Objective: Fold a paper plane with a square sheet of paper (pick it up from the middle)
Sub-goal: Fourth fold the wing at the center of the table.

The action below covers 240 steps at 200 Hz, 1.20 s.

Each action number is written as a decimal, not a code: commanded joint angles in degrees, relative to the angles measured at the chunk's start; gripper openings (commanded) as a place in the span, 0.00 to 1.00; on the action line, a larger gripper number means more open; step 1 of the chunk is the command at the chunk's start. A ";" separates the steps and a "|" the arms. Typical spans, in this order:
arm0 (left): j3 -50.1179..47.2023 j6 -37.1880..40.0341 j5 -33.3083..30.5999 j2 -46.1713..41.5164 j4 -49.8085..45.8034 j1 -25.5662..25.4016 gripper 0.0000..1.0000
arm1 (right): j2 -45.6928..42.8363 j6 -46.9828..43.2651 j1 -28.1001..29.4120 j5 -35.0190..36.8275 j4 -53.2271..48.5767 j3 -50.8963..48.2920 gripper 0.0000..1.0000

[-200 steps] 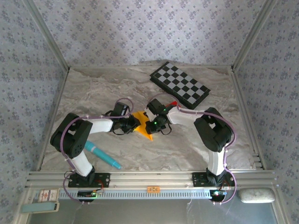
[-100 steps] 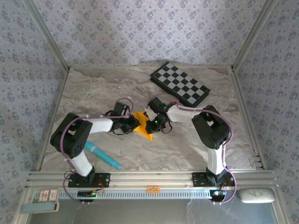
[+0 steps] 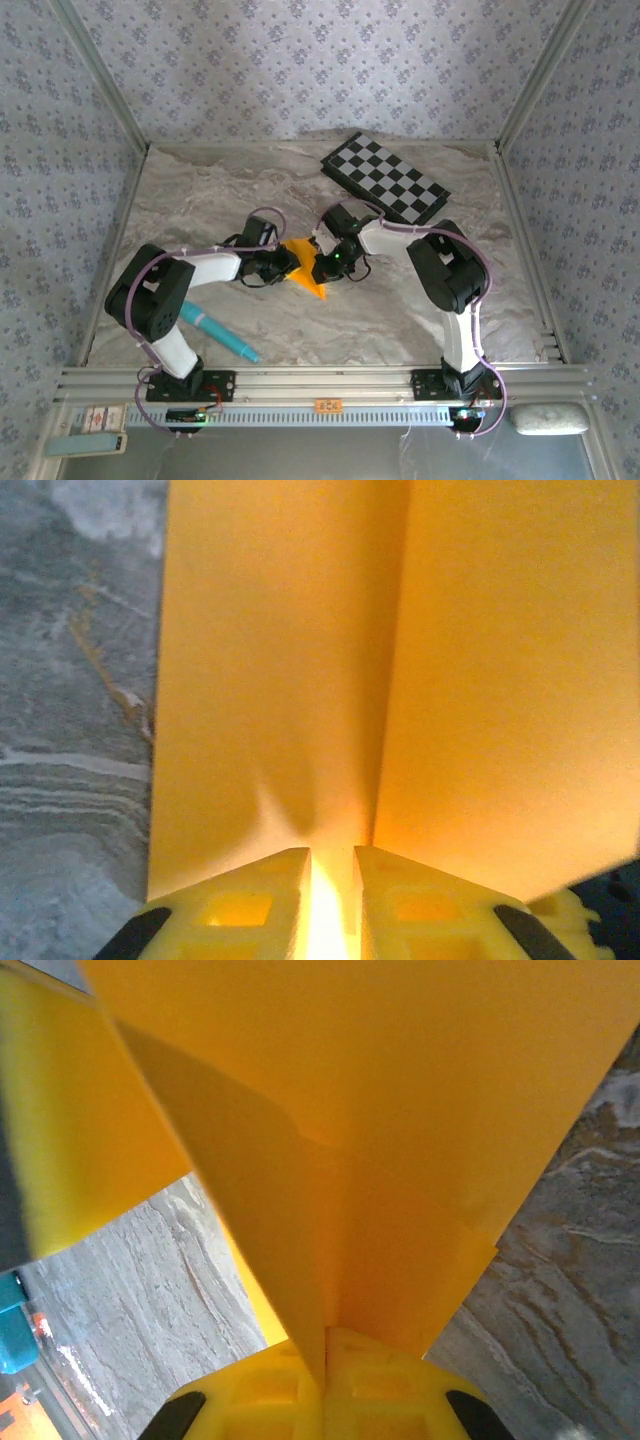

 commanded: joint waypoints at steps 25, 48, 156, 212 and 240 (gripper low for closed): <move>1.84 1.36 4.14 -0.38 5.30 -0.20 0.23 | 1.91 -1.06 -0.80 -3.13 -2.09 1.53 0.05; 1.65 0.99 4.97 0.82 6.74 -0.18 0.24 | 2.09 -1.06 -1.10 -3.26 -2.16 1.53 0.05; 0.99 1.61 5.06 3.54 7.04 -0.47 0.32 | 2.31 -1.06 -1.74 -3.90 -1.87 1.33 0.08; 4.02 2.14 0.53 4.70 -2.92 -1.24 0.36 | 0.97 -1.06 -1.84 -4.01 -1.40 0.90 0.15; 5.35 1.81 -1.66 5.70 -7.97 -1.61 0.36 | -0.90 -0.80 -1.96 -4.01 -0.39 -0.02 0.21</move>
